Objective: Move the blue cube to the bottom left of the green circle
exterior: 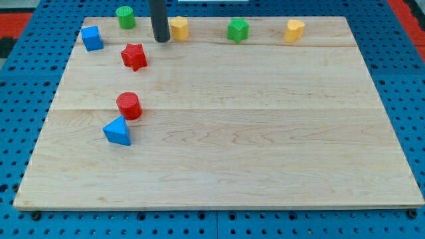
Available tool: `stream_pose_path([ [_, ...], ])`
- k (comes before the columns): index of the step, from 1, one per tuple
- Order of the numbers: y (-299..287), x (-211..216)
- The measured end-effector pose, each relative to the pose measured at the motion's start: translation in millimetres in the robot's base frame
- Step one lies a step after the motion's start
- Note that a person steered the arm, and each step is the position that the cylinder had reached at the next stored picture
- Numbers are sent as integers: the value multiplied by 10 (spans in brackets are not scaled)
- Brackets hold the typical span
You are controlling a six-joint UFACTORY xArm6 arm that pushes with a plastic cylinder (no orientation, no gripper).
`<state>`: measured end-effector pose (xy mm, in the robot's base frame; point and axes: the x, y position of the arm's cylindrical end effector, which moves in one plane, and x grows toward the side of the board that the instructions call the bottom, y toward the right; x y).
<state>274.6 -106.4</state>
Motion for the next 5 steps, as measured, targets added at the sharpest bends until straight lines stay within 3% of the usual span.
stream_pose_path([
  [2, -126, 751],
  [3, -586, 987],
  [4, -1179, 1004],
  [5, -1785, 728],
])
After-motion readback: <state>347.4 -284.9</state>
